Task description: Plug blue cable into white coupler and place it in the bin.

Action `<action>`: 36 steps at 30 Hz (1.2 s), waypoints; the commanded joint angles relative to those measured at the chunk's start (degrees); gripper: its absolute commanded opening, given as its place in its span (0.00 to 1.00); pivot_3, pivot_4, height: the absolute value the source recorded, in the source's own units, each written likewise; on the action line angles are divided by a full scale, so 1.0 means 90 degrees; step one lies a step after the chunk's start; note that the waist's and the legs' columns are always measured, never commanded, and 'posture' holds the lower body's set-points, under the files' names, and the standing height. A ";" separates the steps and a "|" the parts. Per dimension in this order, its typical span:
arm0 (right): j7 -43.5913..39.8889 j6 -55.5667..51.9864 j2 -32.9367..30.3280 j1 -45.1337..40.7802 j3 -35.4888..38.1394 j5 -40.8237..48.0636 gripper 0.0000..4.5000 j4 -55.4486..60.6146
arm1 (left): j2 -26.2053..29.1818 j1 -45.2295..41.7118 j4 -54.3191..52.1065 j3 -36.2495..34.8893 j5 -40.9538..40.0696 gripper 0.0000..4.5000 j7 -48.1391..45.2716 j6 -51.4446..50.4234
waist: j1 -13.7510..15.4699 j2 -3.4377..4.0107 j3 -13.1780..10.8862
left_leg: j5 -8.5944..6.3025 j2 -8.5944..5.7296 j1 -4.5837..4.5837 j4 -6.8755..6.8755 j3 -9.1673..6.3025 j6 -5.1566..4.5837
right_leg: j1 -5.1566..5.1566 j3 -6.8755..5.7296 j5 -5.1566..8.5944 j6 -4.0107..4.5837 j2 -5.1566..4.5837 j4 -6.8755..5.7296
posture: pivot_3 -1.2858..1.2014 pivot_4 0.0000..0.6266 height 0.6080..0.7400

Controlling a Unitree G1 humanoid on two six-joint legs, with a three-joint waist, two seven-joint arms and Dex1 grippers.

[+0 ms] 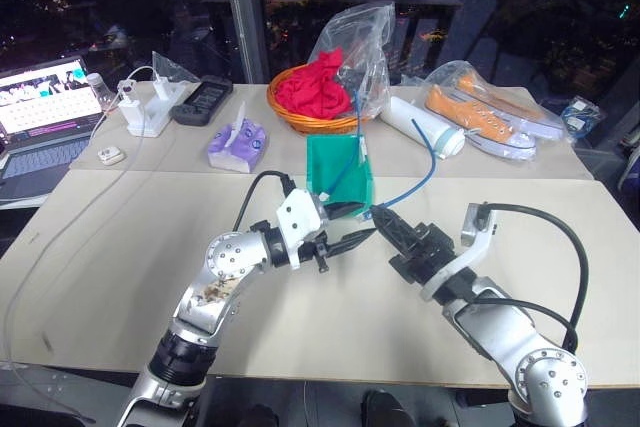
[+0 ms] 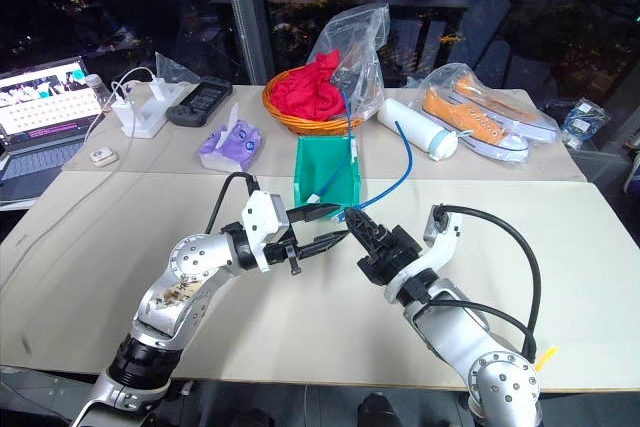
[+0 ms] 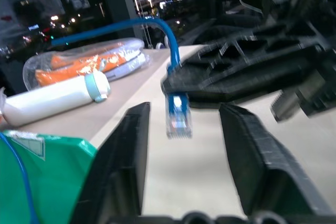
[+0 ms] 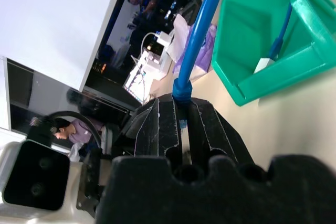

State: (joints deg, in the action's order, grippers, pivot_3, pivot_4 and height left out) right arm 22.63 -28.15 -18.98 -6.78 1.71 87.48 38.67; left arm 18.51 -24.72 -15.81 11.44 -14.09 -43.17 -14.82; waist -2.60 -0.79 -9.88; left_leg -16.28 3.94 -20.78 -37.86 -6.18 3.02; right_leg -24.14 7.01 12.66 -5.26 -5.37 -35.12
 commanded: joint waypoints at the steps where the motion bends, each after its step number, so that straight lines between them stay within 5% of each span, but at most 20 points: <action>1: 0.0062 0.0149 -0.0037 -0.0083 0.0227 -0.0432 0.00 0.0163 | -0.0018 0.0101 -0.0471 -0.0548 0.0060 0.46 0.0785 -0.0396 | -0.0006 0.0000 0.0000 | 0.0000 0.0000 0.0000 0.0000 0.0000 0.0000 | -0.0001 0.0000 0.0000 0.0000 0.0000 0.0000 | 0.52 0.24 0.86; 11: -0.0282 -0.0339 -0.0216 -0.0227 -0.0093 -0.1008 0.00 -0.0123 | -0.0286 0.1724 -0.2535 -0.1054 0.0973 0.46 0.2979 -0.2039 | -0.0001 0.0001 0.0000 | -0.0001 0.0000 -0.0008 0.0003 0.0000 -0.0001 | -0.0009 0.0000 0.0000 0.0000 -0.0001 0.0001 | 0.52 0.24 0.86; 25: -0.0974 -0.1135 -0.0533 -0.0548 -0.0080 -0.0414 0.00 -0.0451 | -0.1123 0.4085 -0.2772 -0.1349 0.0541 0.46 0.3520 -0.1436 | 0.0008 0.0001 0.0001 | -0.0003 0.0001 -0.0010 0.0002 0.0000 -0.0004 | -0.0008 -0.0001 0.0000 0.0001 -0.0002 0.0005 | 0.52 0.24 0.86; 32: -0.0905 -0.1304 -0.0511 -0.0636 -0.0116 -0.0199 0.00 -0.0488 | -0.1175 0.4472 -0.3021 -0.1149 0.0744 0.97 0.3858 -0.1607 | -0.0003 0.0001 0.0001 | -0.0003 0.0000 -0.0010 0.0003 0.0000 -0.0004 | -0.0007 -0.0001 0.0001 0.0001 -0.0002 0.0004 | 0.52 0.24 0.86; 36: -0.0904 -0.1343 -0.0530 -0.0701 -0.0096 -0.0101 0.00 -0.0548 | -0.1175 0.4382 -0.2806 -0.1005 0.0869 1.00 0.3994 -0.1766 | -0.0002 0.0001 0.0001 | -0.0003 0.0000 -0.0010 0.0002 0.0000 -0.0004 | -0.0007 -0.0001 0.0001 0.0001 -0.0002 0.0005 | 0.52 0.24 0.86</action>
State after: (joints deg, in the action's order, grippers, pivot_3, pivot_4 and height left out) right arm 14.82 -39.82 -23.73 -12.54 0.33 84.75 32.84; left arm 8.03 15.32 -40.44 1.67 -6.87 -7.84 -30.60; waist -2.62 -0.78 -9.87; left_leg -16.31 3.94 -20.87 -37.83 -6.18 2.98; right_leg -24.20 7.00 12.67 -5.25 -5.38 -35.08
